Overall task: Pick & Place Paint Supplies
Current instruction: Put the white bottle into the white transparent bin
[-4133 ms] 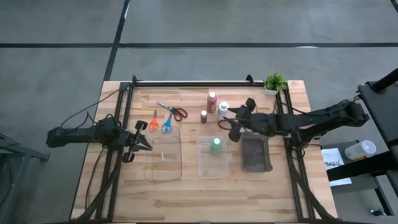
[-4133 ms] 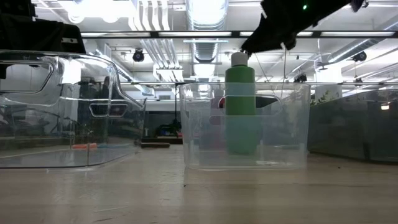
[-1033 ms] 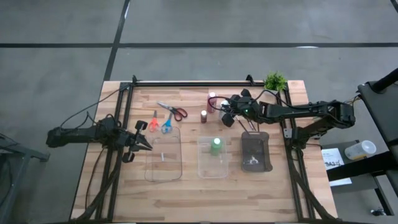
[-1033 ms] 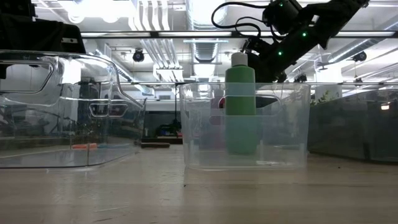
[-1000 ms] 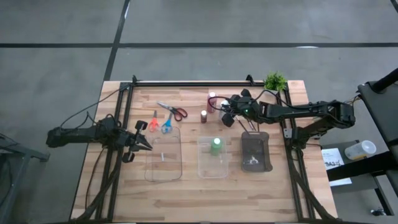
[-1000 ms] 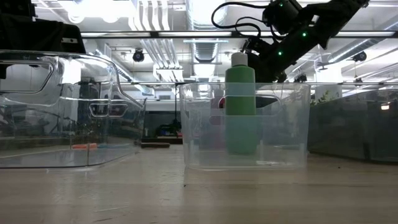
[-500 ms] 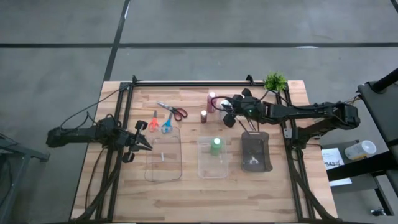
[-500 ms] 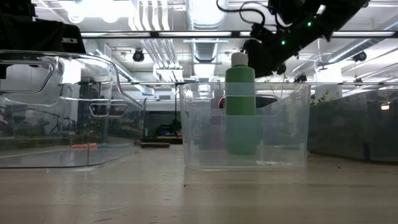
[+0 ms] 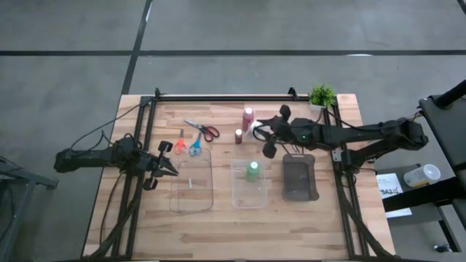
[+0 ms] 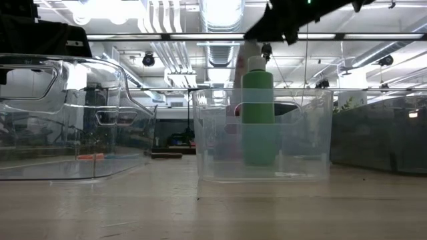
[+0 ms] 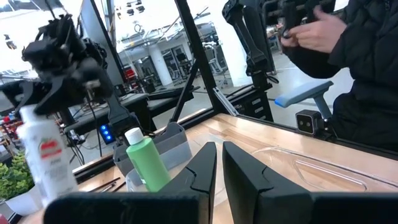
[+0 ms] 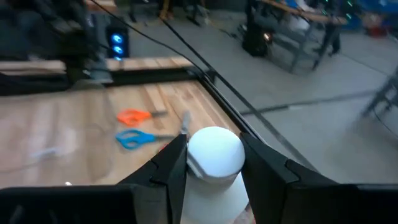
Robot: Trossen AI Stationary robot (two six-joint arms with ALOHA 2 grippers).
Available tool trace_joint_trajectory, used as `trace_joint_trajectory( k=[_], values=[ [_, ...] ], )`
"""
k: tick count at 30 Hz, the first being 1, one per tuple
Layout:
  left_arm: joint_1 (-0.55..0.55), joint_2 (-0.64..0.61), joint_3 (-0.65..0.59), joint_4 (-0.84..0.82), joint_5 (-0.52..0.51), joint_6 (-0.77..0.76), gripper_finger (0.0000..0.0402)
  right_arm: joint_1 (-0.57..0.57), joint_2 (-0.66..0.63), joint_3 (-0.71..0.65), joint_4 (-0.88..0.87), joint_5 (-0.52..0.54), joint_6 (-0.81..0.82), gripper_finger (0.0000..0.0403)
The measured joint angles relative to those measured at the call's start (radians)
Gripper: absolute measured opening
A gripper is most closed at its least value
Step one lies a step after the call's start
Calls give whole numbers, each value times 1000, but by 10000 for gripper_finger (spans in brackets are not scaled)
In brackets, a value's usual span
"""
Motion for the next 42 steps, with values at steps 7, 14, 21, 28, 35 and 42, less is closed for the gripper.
trace_joint_trajectory(
  k=[7,14,21,28,35,42],
  values=[
    [0,0,0,0,0,0,35,93,7,113,-61,-58,-16,122],
    [0,0,0,0,0,0,35,137,76,279,-254,-124,27,122],
    [0,0,0,0,0,0,35,171,194,395,-306,-132,7,122],
    [0,0,0,0,0,0,35,181,252,435,-318,-176,53,122],
    [0,0,0,0,0,0,35,181,285,438,-320,-201,81,122],
    [0,0,0,0,0,0,35,181,299,410,-336,-201,112,122]
  ],
)
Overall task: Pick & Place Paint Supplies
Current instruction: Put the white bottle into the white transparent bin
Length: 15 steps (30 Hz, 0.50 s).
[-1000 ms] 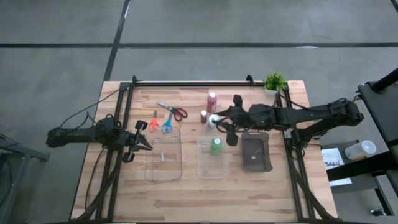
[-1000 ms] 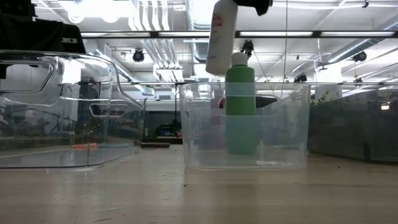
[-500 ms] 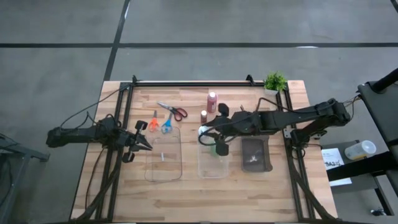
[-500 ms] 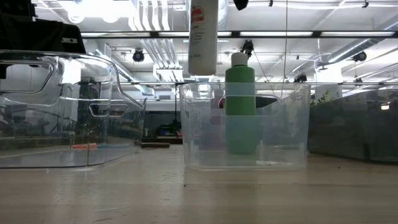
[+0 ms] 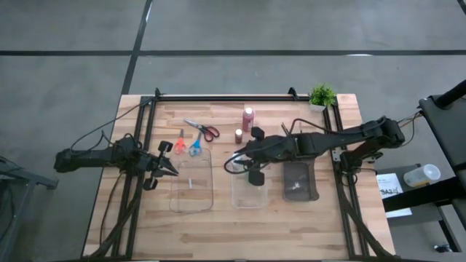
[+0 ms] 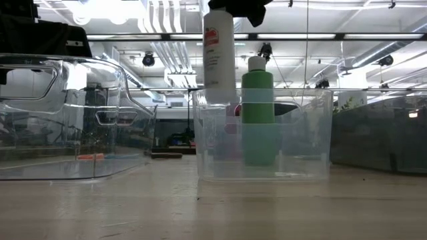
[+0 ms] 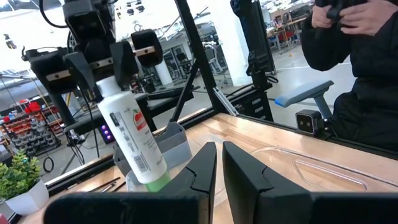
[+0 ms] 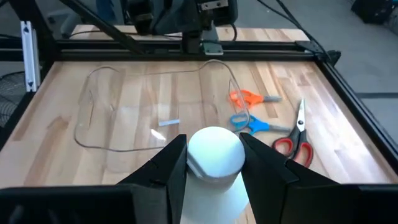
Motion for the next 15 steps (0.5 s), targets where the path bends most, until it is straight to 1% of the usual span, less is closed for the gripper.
trace_joint_trajectory(
  k=[8,15],
  values=[
    [0,0,0,0,0,0,35,0,14,-62,74,1,0,122],
    [0,0,0,0,0,0,36,-1,5,-167,204,4,20,122]
  ],
)
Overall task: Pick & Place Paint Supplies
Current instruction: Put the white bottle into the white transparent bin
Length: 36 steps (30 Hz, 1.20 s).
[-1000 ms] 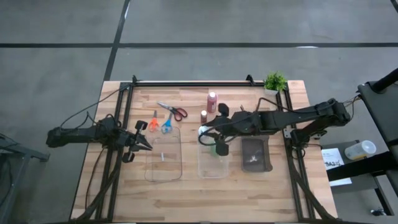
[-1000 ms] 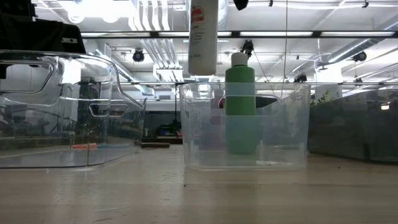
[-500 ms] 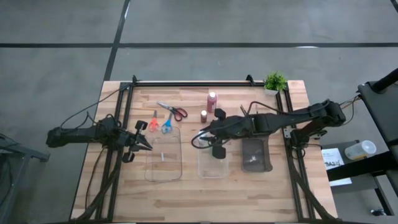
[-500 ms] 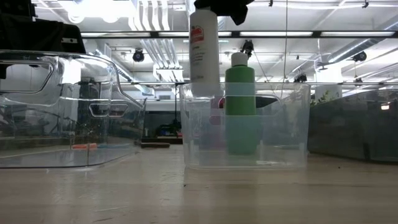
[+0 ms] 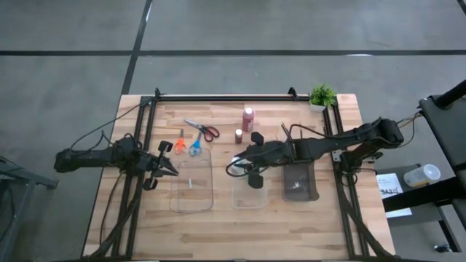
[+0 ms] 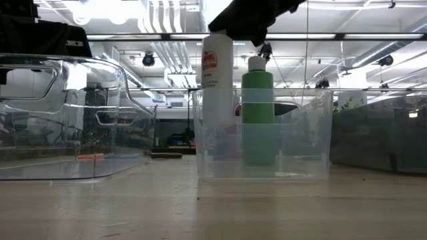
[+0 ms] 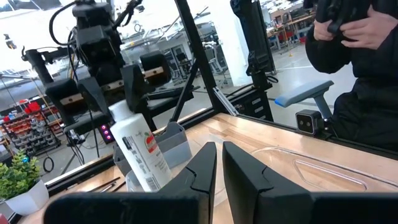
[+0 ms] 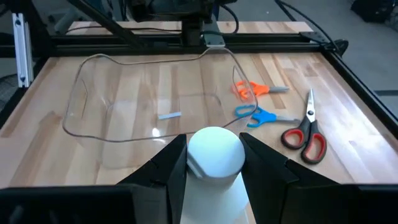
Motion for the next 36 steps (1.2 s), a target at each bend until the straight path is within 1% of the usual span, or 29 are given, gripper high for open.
trace_joint_trajectory(
  k=[7,14,21,26,30,36],
  values=[
    [0,0,0,0,0,0,36,-5,-8,-67,49,0,19,122],
    [0,0,0,0,0,0,36,-8,-9,-100,58,-1,48,122],
    [0,0,0,0,0,0,36,-8,-8,-116,66,-2,58,122],
    [0,0,0,0,0,0,36,-8,20,-129,119,-4,59,122],
    [0,2,0,0,0,0,36,-8,45,-124,116,-9,55,122],
    [0,5,0,0,0,0,36,-10,44,-119,113,-10,48,122]
  ],
)
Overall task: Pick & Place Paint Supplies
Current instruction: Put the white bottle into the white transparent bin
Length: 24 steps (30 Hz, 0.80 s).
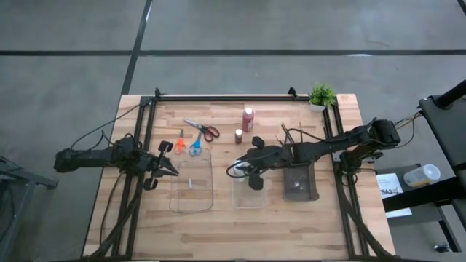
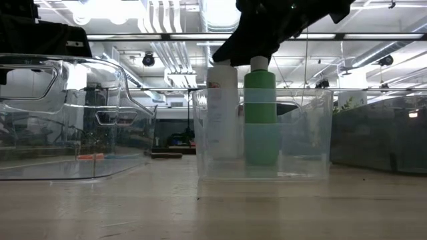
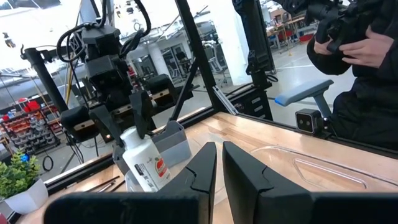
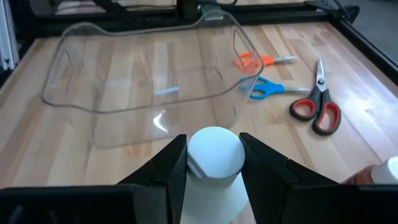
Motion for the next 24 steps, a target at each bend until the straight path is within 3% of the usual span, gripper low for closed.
trace_joint_trajectory(
  k=[24],
  values=[
    [0,0,0,0,0,0,35,1,30,0,2,3,8,133]
  ],
)
